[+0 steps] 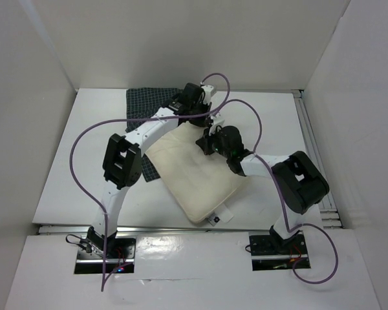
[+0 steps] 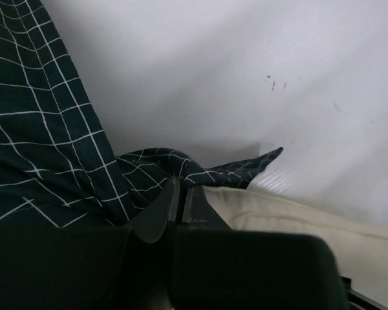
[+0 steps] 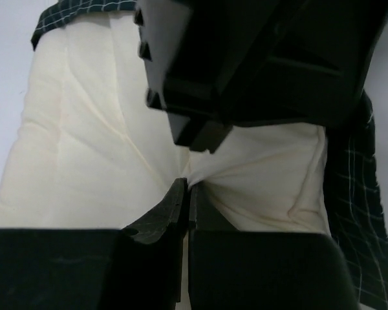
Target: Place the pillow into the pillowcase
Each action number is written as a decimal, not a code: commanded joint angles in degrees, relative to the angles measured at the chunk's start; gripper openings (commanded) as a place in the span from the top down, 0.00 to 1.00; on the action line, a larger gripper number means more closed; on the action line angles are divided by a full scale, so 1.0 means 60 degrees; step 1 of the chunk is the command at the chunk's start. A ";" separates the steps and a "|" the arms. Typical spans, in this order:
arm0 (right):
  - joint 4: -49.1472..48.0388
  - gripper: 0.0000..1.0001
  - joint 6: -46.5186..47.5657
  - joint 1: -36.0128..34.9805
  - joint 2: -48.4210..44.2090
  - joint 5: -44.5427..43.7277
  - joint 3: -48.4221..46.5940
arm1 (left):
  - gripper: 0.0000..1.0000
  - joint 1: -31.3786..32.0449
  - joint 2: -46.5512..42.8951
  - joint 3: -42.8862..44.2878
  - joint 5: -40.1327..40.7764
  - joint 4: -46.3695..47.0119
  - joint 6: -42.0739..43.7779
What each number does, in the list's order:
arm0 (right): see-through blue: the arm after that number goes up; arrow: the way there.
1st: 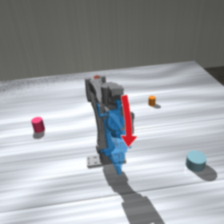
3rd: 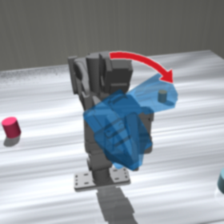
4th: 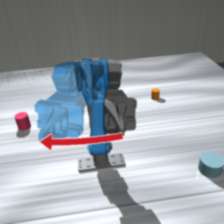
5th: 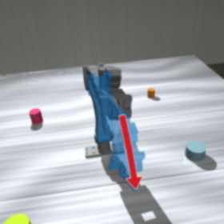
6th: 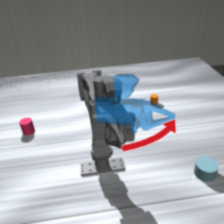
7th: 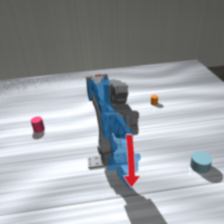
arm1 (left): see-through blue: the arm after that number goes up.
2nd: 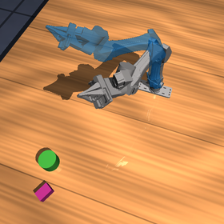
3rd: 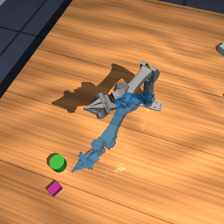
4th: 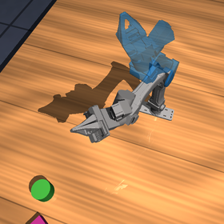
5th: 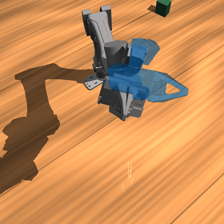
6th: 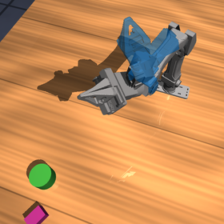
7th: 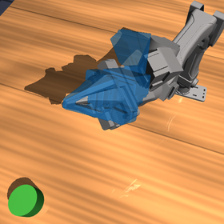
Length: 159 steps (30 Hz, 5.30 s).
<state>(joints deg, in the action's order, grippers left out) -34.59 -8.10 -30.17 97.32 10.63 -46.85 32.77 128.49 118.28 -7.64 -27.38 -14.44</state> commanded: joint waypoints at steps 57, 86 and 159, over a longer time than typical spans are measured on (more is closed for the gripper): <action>0.3903 1.00 0.2200 -0.3395 -0.1043 -0.4279 -0.3089 | 0.00 -0.2619 -0.9918 -1.2490 0.2683 0.2082 -0.5372; 0.4329 1.00 0.2023 -0.3189 -0.0883 -0.3852 -0.3603 | 0.41 -0.3338 -0.7295 -1.1775 -0.0131 0.5851 -0.4713; 0.7323 0.00 -0.3354 -0.1877 0.0732 -0.5241 -0.4824 | 1.00 -0.0056 -0.3410 -0.8097 -0.1303 0.4503 -0.2999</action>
<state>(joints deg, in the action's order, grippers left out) 42.35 -47.62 -49.08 108.55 -45.60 -79.05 31.35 108.29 68.99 -13.72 -3.40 -33.04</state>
